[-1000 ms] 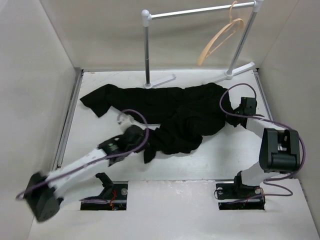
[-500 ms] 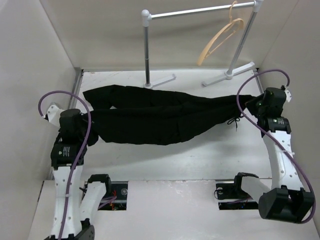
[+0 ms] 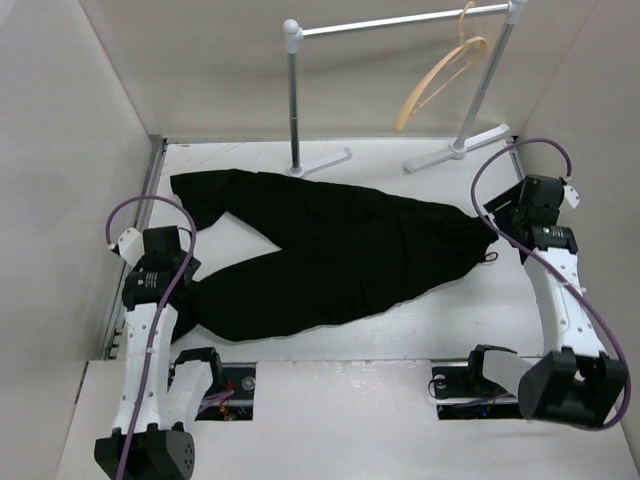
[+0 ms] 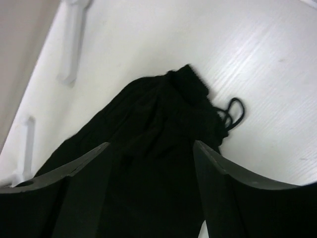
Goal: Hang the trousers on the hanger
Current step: Flatten out the trousers at the center of the board.
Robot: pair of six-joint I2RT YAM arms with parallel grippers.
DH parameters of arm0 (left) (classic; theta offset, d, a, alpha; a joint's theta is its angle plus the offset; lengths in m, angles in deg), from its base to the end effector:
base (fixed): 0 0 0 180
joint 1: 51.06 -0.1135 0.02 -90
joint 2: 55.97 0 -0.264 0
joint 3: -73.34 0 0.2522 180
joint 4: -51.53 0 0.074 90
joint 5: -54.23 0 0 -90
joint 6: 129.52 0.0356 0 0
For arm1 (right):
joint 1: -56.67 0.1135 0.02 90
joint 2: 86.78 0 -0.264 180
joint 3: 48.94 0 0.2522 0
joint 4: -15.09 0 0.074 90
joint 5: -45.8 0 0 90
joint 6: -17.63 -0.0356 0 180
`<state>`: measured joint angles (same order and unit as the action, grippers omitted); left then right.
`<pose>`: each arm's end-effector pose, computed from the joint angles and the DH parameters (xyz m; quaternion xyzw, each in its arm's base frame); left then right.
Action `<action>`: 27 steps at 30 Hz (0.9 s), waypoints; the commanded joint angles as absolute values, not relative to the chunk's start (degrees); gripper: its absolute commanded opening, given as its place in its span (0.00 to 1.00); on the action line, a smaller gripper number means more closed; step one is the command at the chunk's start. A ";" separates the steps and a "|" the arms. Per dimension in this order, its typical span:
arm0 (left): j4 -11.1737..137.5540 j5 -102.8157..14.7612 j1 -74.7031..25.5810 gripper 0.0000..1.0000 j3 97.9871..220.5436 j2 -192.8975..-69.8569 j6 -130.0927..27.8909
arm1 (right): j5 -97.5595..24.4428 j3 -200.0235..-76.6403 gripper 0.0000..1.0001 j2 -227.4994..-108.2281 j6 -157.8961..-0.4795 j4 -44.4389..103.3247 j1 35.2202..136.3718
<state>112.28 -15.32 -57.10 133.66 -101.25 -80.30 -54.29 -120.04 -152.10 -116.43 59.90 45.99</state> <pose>0.1506 0.0284 0.2897 -0.4236 0.8099 0.0462 0.4031 0.2400 -0.0516 0.3101 0.4470 0.7811 0.0471 0.4333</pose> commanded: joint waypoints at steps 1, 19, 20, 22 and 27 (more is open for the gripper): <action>109.41 -13.44 -55.86 0.60 138.68 -102.10 -78.37 | -56.33 -119.84 0.69 -145.25 -114.91 60.84 51.16; 91.14 -22.76 -58.05 0.40 120.77 -124.09 -81.09 | -51.41 -95.58 0.71 -137.49 -123.79 60.58 87.03; 90.35 -23.11 -58.05 0.29 119.45 -123.39 -81.53 | -51.23 -94.87 0.72 -138.37 -124.05 59.88 86.77; 89.99 -24.25 -58.75 0.12 118.04 -121.11 -82.15 | -51.32 -93.90 0.73 -140.21 -124.40 58.30 86.60; 96.39 -23.21 -63.14 0.02 127.40 -111.80 -81.54 | -48.95 -93.37 0.73 -145.05 -125.28 53.29 86.77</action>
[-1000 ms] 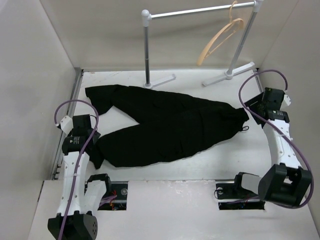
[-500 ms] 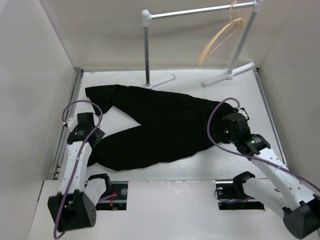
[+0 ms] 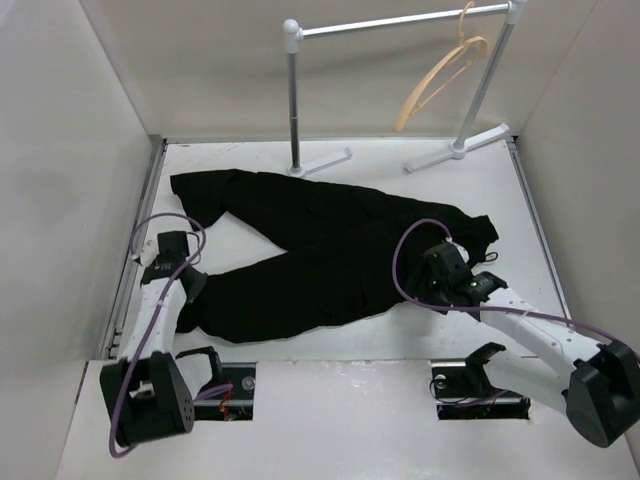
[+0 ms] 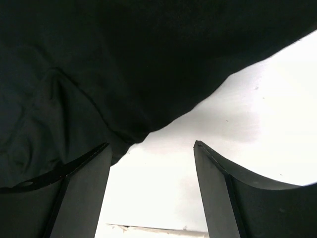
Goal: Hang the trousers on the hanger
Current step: Flatten out the trousers at the center of the board.
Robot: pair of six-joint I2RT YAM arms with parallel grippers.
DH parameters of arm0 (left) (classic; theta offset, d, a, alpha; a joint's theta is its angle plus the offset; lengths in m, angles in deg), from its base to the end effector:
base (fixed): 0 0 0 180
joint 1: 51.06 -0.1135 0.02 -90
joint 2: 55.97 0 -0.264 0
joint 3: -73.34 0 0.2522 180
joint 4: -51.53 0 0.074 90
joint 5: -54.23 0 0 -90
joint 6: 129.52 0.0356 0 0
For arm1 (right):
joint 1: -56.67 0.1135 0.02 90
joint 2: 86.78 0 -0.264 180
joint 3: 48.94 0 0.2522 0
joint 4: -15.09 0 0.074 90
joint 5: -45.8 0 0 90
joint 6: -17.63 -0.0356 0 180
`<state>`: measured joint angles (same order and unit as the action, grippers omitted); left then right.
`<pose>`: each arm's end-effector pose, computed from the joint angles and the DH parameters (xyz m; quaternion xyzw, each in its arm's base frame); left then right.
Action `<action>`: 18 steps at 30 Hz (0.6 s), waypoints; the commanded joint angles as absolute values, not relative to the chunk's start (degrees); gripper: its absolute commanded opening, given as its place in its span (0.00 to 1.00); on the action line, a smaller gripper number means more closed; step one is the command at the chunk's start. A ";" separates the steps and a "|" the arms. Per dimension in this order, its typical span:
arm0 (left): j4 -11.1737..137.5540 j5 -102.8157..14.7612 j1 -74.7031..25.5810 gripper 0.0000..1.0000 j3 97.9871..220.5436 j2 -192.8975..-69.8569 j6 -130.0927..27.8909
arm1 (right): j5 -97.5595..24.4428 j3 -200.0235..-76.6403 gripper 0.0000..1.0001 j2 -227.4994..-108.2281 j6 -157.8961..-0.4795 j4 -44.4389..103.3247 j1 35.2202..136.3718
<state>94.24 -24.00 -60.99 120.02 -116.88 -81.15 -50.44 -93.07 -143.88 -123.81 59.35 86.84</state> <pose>0.1913 0.0409 0.1910 -0.4410 0.8460 0.0173 0.2991 0.1589 0.0879 0.1866 0.1919 0.9387 0.1445 0.2473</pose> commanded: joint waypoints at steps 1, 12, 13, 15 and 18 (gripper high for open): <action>98.76 -21.72 -63.41 0.03 131.27 -110.74 -80.92 | -48.68 -93.63 0.73 -145.75 -125.37 52.50 86.77; 102.92 -11.50 -62.61 0.67 132.71 -110.90 -77.41 | -48.86 -95.57 0.77 -148.48 -123.79 51.00 87.03; 102.30 -12.38 -63.49 0.67 132.36 -110.90 -77.58 | -49.12 -95.74 0.77 -148.31 -123.53 51.34 87.03; 101.59 -13.44 -64.81 0.66 131.66 -110.20 -78.01 | -49.47 -95.40 0.70 -146.47 -123.44 52.13 86.42; 101.68 -13.35 -65.52 0.60 129.47 -109.85 -78.98 | -50.44 -94.43 0.31 -141.82 -123.53 53.54 82.83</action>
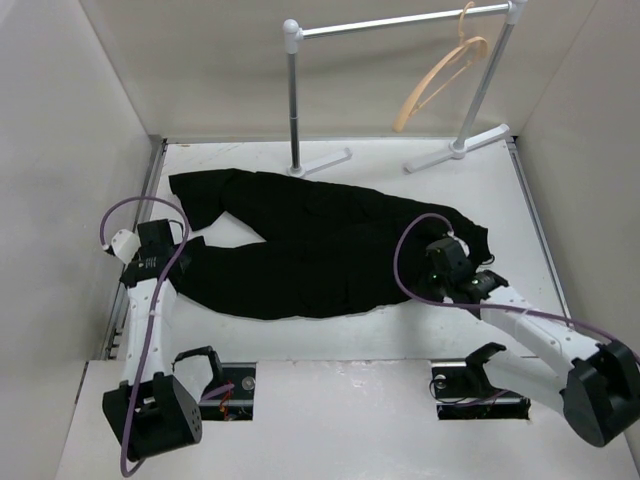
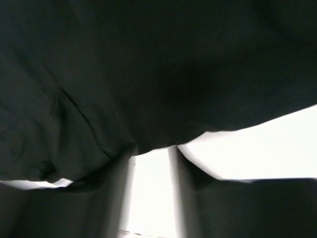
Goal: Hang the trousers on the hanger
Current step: Flatten out the trousers at the center of the board.
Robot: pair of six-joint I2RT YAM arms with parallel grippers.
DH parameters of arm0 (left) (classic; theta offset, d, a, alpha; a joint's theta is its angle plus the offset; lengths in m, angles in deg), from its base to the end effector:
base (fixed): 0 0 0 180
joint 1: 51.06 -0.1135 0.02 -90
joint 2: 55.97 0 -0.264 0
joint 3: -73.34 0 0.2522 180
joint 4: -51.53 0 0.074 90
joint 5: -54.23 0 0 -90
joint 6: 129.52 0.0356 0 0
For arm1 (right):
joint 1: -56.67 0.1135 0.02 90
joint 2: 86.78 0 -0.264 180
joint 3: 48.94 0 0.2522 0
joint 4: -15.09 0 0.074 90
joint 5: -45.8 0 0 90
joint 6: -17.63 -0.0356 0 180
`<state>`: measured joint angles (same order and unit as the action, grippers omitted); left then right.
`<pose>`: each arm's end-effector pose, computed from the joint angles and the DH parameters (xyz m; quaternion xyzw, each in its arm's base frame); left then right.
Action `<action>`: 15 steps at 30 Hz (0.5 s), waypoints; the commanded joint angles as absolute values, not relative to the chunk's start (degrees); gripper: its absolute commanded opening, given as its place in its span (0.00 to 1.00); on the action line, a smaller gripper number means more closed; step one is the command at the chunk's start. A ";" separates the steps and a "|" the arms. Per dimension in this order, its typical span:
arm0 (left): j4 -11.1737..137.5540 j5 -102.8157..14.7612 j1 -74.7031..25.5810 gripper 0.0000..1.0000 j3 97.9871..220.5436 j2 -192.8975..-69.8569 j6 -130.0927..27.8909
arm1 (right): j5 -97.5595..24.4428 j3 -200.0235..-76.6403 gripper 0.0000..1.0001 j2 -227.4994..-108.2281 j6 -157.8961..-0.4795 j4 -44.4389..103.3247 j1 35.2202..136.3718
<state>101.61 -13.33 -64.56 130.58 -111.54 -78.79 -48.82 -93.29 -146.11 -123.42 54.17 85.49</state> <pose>0.1853 0.0585 0.2586 -0.4694 0.7908 0.0997 0.3800 0.1707 0.0906 0.1867 0.1954 0.9302 0.1685 0.2610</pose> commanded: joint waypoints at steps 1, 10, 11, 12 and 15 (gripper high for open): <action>101.25 -13.88 -65.69 0.57 128.33 -110.02 -79.51 | -50.61 -94.25 0.21 -140.67 -123.53 54.24 81.68; 87.72 -20.90 -68.42 0.58 122.78 -124.42 -83.20 | -50.45 -92.93 0.57 -139.41 -119.76 54.08 59.54; 86.05 -21.52 -68.68 0.54 122.43 -125.05 -83.29 | -49.74 -93.37 0.58 -141.08 -119.40 53.46 57.96; 84.47 -21.79 -68.95 0.49 122.17 -125.49 -83.29 | -49.21 -93.98 0.59 -142.58 -119.39 52.93 56.98; 83.05 -21.88 -69.21 0.22 122.34 -126.81 -83.99 | -51.40 -95.74 0.64 -146.10 -120.01 52.92 56.10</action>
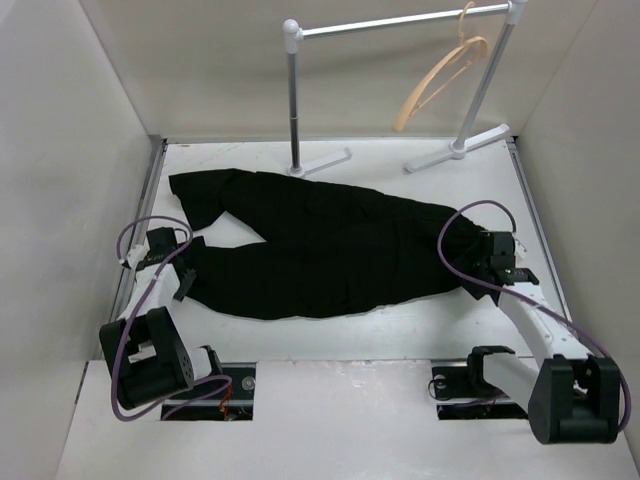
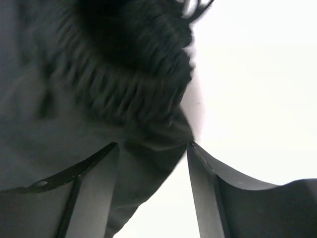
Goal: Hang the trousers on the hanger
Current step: Flatten out the trousers at the center of the board.
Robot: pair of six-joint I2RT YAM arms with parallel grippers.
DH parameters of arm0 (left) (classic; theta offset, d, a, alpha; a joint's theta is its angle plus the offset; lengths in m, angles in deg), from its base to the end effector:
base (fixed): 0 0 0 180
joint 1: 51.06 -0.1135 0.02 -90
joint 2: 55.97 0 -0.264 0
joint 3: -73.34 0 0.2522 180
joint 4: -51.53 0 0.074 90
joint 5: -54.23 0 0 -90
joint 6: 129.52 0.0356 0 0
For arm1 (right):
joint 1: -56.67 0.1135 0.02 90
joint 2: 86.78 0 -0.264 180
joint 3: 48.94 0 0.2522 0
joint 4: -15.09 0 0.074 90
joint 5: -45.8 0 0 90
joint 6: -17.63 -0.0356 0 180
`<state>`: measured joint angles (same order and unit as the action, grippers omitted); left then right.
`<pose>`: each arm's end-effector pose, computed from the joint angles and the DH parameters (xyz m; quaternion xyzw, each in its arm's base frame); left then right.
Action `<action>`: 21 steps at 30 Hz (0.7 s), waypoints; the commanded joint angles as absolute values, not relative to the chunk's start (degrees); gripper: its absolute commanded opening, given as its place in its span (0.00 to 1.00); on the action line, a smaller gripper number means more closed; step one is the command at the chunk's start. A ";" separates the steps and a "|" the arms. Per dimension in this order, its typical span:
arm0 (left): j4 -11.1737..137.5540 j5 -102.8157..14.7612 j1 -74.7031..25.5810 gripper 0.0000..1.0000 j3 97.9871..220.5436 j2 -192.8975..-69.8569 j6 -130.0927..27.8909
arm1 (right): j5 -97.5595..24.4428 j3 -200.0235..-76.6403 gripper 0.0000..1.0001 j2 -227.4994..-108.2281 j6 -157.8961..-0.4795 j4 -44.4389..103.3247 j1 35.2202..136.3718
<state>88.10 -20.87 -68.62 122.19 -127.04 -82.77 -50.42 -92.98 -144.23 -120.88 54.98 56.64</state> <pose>0.2108 0.0763 0.1751 -0.5134 0.8060 0.0625 0.2878 0.1887 -0.0040 0.1898 0.4051 0.8570 0.0821 0.3078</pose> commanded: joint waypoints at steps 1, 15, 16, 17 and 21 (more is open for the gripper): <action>83.40 -22.14 -69.21 0.13 122.69 -126.72 -84.60 | -52.36 -96.27 0.64 -146.37 -119.92 54.23 56.10; 94.21 -20.56 -66.40 0.00 124.98 -112.57 -86.81 | -55.02 -94.68 0.37 -155.06 -123.09 49.52 56.36; 94.04 -20.56 -66.49 0.00 125.24 -112.66 -86.81 | -54.49 -95.39 0.24 -156.12 -123.09 48.63 56.27; 94.38 -20.56 -66.49 0.00 125.76 -112.49 -86.81 | -53.70 -96.18 0.14 -155.95 -123.09 49.15 56.01; 98.15 -20.12 -66.40 0.00 129.97 -108.80 -86.11 | -55.36 -96.80 0.08 -142.80 -123.52 59.67 56.62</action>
